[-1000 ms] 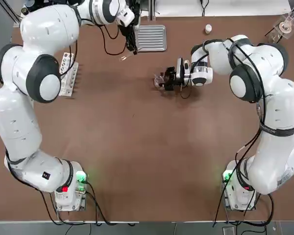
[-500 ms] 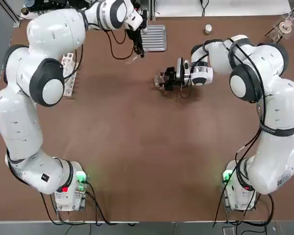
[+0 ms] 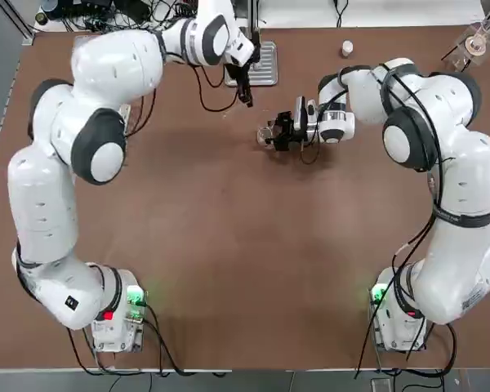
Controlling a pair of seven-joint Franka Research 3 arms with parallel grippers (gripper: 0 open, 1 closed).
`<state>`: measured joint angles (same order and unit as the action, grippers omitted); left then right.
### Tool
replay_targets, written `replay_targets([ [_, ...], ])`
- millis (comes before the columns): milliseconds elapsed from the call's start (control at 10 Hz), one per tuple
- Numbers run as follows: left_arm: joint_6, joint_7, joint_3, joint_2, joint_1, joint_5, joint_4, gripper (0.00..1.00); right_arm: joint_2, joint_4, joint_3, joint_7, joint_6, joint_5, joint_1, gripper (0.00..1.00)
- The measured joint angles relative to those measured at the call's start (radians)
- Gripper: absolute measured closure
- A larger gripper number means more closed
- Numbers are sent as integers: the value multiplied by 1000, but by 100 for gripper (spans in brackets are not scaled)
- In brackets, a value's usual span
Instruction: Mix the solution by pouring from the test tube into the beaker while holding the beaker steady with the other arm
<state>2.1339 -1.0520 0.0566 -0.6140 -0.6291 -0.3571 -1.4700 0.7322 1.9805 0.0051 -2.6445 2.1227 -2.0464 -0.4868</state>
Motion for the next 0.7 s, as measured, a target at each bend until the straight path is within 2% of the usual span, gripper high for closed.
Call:
replay_targets([
  [100, 2, 0, -47, -21, -43, 0, 16, 79, 0, 0, 0, 2, 0, 0, 0, 26],
  [400, 3, 2, -98, -69, -102, 0, 63, 79, 0, 0, -1, 4, 0, 0, 0, 26],
  [700, 3, 3, -168, -85, -168, 12, 69, 79, 0, 0, -1, 4, 0, 0, 0, 26],
])
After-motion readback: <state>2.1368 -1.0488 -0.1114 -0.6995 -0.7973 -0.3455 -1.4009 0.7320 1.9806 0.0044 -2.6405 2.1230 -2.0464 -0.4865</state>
